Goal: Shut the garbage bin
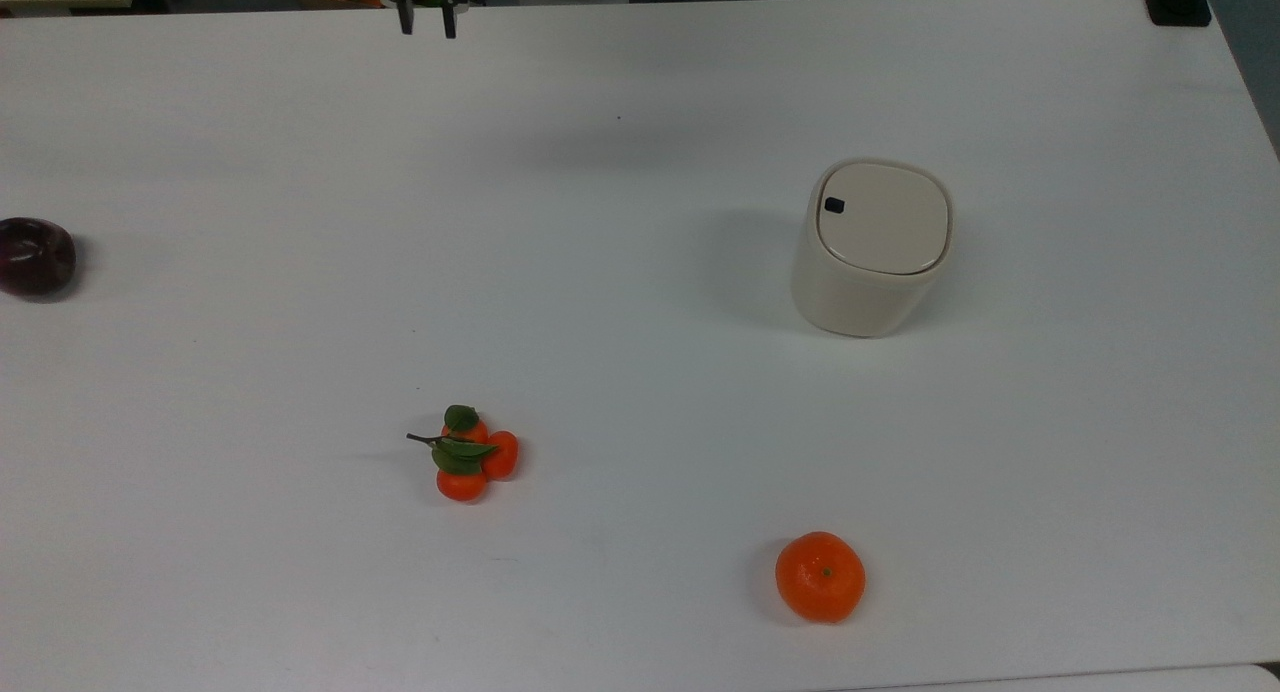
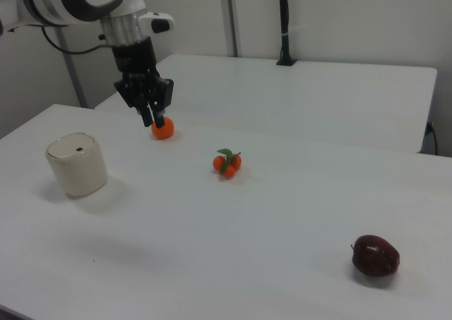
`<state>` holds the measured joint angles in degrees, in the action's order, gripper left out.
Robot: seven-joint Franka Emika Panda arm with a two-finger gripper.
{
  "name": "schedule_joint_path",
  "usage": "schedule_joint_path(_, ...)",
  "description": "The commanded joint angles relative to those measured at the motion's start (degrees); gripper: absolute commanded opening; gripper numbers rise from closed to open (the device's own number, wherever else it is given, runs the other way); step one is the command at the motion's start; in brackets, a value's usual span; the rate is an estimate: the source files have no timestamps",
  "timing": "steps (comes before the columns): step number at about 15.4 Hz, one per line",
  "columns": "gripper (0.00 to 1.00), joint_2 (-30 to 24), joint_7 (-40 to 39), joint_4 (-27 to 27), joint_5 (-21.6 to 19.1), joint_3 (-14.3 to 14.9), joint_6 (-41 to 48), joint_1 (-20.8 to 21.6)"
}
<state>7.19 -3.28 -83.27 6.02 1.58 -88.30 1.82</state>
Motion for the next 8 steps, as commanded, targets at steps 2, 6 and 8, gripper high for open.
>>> schedule_joint_path(2,1.0,-1.74,1.17,-1.46,0.92,-0.34,0.58,-1.2)
schedule_joint_path(6,1.0,-1.83,1.26,-1.28,0.92,-0.26,0.58,-1.29)
schedule_joint_path(8,1.0,-2.1,1.26,-1.28,0.92,-0.34,0.58,-1.64)
